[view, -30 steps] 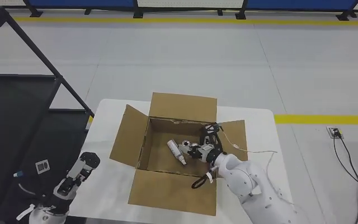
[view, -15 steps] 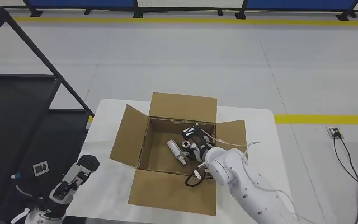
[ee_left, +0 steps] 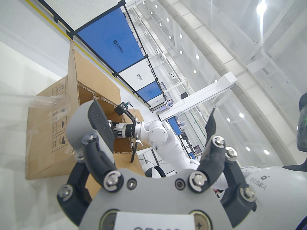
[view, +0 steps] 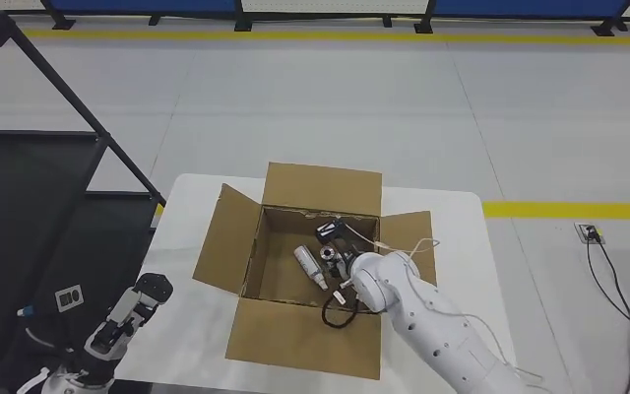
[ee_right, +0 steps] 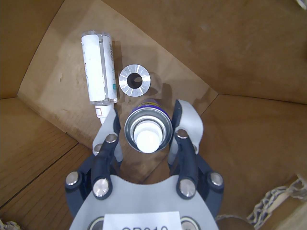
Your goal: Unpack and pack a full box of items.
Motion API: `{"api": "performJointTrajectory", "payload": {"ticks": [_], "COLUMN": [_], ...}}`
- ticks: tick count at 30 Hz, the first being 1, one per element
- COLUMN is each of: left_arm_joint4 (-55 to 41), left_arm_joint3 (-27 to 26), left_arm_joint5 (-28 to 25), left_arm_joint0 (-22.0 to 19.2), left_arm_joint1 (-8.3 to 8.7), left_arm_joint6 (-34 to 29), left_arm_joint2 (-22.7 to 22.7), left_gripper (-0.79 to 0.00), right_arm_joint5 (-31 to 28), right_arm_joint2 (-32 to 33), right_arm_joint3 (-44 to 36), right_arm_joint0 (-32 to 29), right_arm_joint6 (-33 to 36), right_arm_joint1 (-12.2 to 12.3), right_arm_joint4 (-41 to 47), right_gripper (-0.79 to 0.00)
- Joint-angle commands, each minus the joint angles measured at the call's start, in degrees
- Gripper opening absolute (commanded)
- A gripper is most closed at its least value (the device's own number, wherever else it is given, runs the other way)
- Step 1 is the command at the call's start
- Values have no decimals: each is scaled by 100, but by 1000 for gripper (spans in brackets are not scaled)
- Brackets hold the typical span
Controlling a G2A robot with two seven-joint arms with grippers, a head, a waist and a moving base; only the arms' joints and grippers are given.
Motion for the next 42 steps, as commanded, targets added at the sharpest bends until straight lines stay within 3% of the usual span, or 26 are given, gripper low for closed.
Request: {"api": "performJointTrajectory", "payload": {"ticks": [1,5,12,15,19,22,28,36,42], "left_arm_joint4": [10,40,164,243,310,338,366,606,753], "left_arm_joint3": [6,20,18,19,22,39,50,-66,-75], "left_arm_joint5": [11,31,132,177,193,190,242,393,474], "left_arm_joint0": [-12,-40,-148,-208,-242,-255,-280,-349,-384], "left_arm_joint1": [4,12,30,37,44,49,63,82,92], "left_arm_joint6": [10,36,23,34,52,68,85,120,200], "left_arm_joint2": [8,31,180,272,345,385,448,581,688], "left_gripper": [0,0,0,0,0,0,0,0,0], "right_arm_joint5": [93,158,312,739,1299,1724,1860,1573,1449], "right_arm_joint2": [85,492,1731,2355,3149,3743,4467,4207,4014], "right_arm_joint3": [-140,-981,-3538,-4435,-4913,-4781,-3413,-1397,-685], "right_arm_joint0": [-64,-511,-2031,-2660,-3224,-3494,-3337,-2500,-2083], "right_arm_joint6": [-93,-433,-1045,-1741,-2581,-2819,-2192,-1467,-1170], "right_arm_joint1": [11,132,456,508,522,529,584,610,585], "right_arm_joint4": [-74,-207,-666,-641,-341,-216,-305,-991,-1085], "right_gripper": [-785,-785,-785,-785,-785,-785,-785,-785,-785]}}
